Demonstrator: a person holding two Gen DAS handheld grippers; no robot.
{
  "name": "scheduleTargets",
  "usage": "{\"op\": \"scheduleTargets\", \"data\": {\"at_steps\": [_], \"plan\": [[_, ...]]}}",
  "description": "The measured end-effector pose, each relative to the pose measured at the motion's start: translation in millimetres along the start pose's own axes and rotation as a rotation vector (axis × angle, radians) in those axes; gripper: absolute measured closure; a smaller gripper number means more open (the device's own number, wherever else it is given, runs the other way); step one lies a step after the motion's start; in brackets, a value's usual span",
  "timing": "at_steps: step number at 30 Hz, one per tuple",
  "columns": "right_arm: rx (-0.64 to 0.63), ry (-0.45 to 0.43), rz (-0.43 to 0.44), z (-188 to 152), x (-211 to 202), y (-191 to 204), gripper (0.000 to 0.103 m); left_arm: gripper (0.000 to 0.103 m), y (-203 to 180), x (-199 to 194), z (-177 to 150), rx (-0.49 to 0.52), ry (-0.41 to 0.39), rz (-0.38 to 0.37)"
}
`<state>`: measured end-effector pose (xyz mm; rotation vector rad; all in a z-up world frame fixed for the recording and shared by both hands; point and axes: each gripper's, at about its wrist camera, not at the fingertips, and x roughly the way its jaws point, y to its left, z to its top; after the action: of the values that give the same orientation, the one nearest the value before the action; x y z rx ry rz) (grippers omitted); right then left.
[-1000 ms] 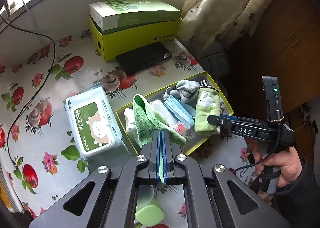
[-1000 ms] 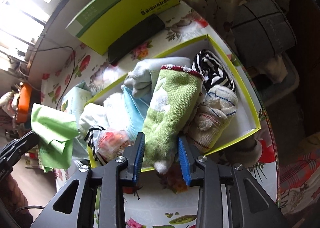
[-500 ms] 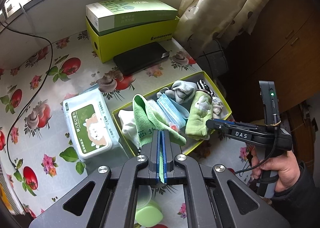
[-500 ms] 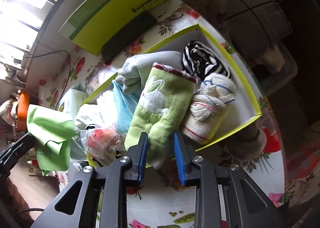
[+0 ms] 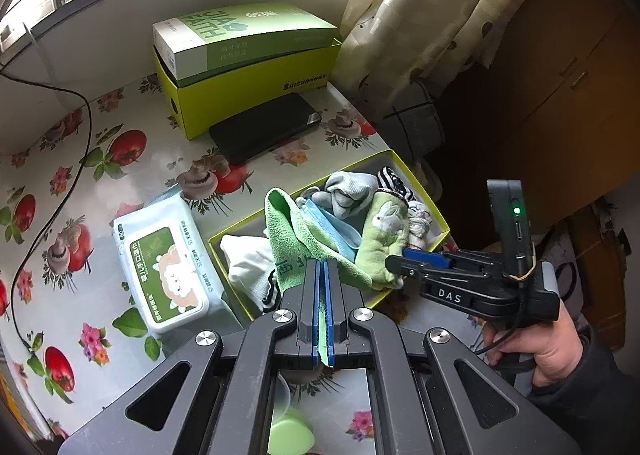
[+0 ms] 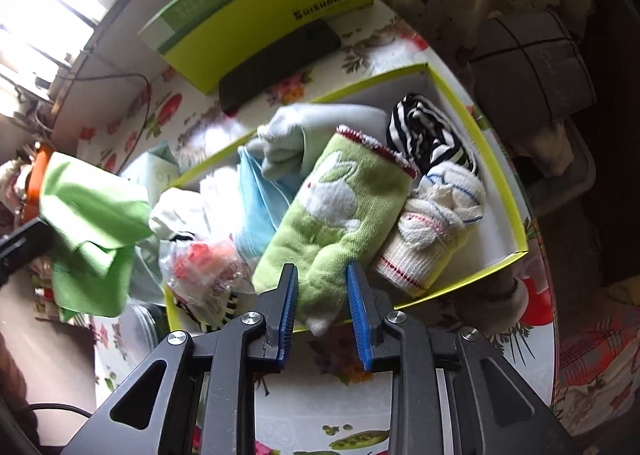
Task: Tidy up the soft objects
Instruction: 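Open the right tool over the box lid while the left tool releases the cloth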
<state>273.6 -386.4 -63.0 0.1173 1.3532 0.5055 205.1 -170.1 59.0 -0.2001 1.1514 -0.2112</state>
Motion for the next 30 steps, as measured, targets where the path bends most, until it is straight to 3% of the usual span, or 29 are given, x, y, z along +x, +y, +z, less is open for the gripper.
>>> {"op": "scheduleTargets", "data": {"at_steps": [16, 23, 30], "plan": [[0.023, -0.089, 0.04, -6, -45, -7, 0.078, 0.101, -28, 56, 12, 0.076, 0.127, -0.096], [0.028, -0.078, 0.038, -7, -44, -8, 0.078, 0.101, -27, 93, 16, 0.089, 0.175, -0.02], [0.017, -0.069, 0.03, -10, -43, -4, 0.078, 0.098, -24, 103, 16, 0.1, 0.187, 0.037]]}}
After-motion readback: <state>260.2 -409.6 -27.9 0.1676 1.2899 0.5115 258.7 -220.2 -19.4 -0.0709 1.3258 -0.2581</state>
